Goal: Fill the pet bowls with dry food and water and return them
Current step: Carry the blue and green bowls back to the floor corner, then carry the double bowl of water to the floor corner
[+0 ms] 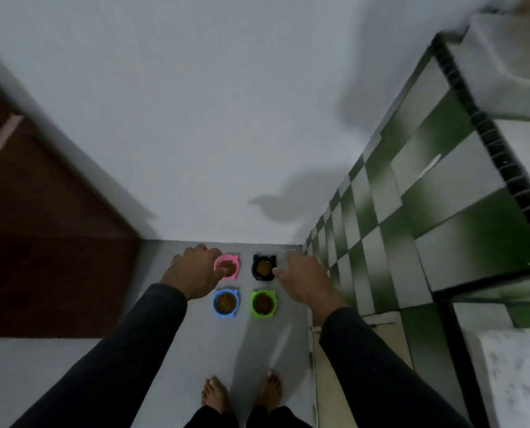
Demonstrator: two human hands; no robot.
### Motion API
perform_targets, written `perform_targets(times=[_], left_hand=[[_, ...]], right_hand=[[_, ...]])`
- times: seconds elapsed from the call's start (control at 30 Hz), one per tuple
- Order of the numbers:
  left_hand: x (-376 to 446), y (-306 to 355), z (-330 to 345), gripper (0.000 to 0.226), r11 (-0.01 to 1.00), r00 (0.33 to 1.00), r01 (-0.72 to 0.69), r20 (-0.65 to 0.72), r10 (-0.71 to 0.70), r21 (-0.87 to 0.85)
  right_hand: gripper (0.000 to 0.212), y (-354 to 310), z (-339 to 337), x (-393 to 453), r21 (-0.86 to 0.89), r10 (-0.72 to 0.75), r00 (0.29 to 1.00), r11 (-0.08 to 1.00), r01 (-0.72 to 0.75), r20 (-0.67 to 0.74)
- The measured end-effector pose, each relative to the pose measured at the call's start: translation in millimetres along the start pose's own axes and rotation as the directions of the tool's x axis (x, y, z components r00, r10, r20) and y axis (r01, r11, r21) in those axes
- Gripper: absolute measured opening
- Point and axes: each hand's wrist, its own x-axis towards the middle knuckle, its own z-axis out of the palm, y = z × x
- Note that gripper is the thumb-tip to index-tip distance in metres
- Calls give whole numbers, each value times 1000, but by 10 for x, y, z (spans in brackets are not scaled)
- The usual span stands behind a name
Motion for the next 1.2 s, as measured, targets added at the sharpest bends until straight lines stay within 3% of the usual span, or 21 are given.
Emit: perform_targets(times=[0.17,0.5,0.67,0.87,1.2], left_hand=[[-100,205,-384,63,999,999,-33,-27,34,29],[-316,616,-771,64,988,984,-146,-91,150,51],[-445,674,-929,62,969,963,-239,-109,245,69],[-691,705,-1123,64,912,912,-383,-101,399,145],[-1310,1026,-1224,61,757,765,-611,-76,640,230]], right_hand=[[57,1,-402,-136,-25,-13,999,1000,12,-43],[62,-13,-930,-570,-50,3,980,999,-13,-201],[62,-96,-1004,-923,29,78,960,997,-73,-268],[59,-221,-1048,-1565,98,223,905,975,-201,-363],[62,-234,-776,-2835,243,446,772,895,-375,-453]])
